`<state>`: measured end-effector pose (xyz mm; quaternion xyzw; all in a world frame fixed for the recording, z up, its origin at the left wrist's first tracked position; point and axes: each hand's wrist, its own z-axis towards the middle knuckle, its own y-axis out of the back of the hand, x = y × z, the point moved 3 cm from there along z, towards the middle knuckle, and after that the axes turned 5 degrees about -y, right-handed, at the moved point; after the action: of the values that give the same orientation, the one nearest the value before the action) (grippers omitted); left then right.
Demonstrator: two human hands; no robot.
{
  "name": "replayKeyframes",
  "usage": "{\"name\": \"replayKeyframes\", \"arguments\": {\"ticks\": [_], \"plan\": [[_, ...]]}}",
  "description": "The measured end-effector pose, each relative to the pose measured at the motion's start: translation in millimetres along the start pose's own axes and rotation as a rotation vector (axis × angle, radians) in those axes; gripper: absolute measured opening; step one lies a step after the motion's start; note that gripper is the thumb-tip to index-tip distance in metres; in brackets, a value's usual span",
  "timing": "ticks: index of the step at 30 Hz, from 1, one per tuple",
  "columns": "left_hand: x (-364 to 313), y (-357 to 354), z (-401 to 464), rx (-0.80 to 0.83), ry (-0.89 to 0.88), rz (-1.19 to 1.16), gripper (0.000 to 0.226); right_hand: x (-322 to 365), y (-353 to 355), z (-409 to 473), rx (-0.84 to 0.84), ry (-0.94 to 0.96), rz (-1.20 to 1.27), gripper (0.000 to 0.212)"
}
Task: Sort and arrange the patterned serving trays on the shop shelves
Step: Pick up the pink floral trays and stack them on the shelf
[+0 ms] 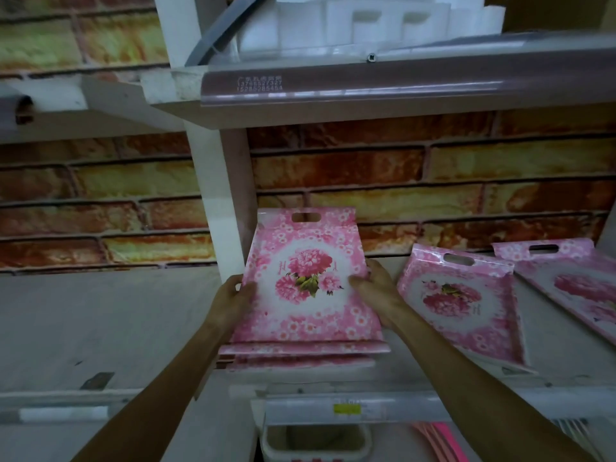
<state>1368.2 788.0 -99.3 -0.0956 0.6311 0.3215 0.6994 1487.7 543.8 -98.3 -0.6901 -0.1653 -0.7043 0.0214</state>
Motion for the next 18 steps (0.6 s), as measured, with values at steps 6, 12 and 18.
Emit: {"name": "replayKeyframes", "arguments": {"ticks": [6,12,18], "plan": [[18.7,1.4,3.7,0.016,0.024,0.171,0.03,-9.2,-15.1,4.2,-0.066,0.023,-0.283,0.033],[28.8,-4.9,5.3,0.065,0.005,0.427,0.032,-18.9,-26.2,4.8,-0.1,0.001,-0.371,0.033],[39.4,-6.9,10.8,0.097,0.017,0.525,0.035,-32.9,-33.7,11.9,-0.077,-0.048,-0.426,0.036]]}}
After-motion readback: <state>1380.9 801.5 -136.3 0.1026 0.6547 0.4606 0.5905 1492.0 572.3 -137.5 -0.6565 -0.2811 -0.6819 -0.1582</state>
